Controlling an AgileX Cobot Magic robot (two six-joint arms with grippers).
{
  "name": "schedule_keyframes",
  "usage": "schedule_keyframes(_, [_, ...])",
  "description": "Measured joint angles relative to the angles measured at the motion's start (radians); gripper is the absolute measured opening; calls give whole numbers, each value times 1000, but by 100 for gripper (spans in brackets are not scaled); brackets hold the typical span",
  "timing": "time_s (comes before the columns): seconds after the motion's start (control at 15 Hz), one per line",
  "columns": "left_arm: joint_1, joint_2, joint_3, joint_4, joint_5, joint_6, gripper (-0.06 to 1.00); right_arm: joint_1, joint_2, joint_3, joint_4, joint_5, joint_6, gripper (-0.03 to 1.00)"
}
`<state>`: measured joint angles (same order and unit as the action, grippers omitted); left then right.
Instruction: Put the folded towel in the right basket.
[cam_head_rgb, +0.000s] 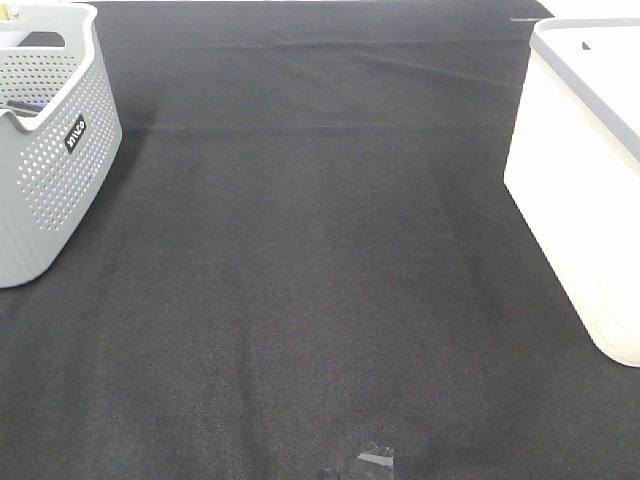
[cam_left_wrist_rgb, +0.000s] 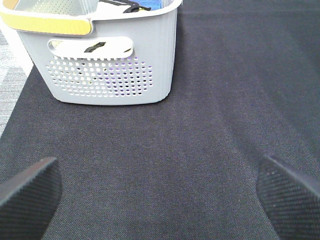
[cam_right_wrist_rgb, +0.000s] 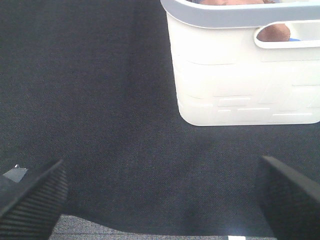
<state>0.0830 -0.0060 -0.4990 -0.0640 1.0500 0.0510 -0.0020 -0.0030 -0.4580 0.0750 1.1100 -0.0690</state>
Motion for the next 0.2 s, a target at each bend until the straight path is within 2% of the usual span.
schedule_keyframes(0.2, [0, 0, 0, 0, 0, 0, 99, 0, 0, 0, 1, 0, 0, 97])
